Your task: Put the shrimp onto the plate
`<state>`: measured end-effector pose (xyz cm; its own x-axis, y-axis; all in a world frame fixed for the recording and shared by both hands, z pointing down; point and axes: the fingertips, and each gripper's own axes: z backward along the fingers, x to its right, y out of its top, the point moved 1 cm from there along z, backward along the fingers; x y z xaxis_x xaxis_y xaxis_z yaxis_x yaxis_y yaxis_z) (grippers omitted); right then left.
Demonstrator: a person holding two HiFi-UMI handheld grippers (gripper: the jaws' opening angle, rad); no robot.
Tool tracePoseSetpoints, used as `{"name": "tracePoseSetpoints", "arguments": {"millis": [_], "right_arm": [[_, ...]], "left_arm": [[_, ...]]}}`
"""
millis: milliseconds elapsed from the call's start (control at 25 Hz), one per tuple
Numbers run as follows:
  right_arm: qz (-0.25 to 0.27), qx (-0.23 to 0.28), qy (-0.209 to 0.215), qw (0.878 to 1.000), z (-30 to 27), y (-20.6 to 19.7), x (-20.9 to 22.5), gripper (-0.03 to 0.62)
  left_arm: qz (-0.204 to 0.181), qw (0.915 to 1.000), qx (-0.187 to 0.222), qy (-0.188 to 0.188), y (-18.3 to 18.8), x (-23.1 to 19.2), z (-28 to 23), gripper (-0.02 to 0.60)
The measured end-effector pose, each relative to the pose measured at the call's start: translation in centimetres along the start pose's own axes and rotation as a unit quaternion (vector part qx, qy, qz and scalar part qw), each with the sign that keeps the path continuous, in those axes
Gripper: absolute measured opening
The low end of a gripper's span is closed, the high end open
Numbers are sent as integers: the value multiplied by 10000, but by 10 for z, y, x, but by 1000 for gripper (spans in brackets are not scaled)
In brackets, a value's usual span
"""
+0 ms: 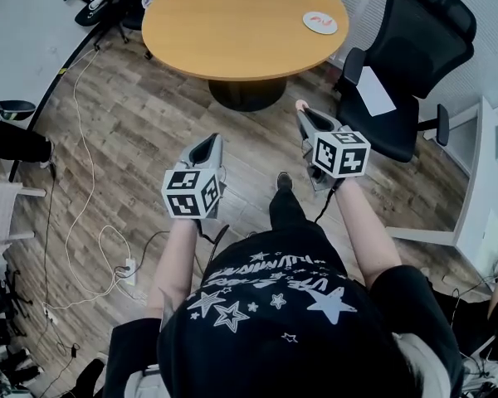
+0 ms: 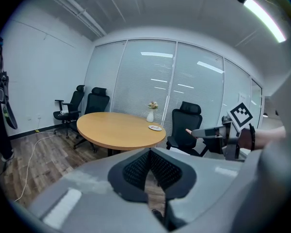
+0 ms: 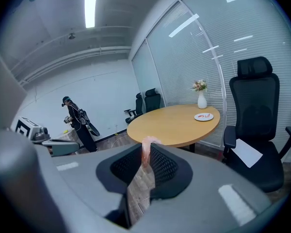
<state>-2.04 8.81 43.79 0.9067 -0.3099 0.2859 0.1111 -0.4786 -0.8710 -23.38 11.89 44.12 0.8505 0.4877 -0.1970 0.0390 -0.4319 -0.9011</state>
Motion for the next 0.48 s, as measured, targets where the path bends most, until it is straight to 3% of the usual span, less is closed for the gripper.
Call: {"name": "tracePoseSetpoints", "arguments": {"millis": [480], "right_arm": [[-149,46,23,9999,-75,62,93,57]], "left_arm": [[1,10000,-1,29,52,-8,-114,2]]}}
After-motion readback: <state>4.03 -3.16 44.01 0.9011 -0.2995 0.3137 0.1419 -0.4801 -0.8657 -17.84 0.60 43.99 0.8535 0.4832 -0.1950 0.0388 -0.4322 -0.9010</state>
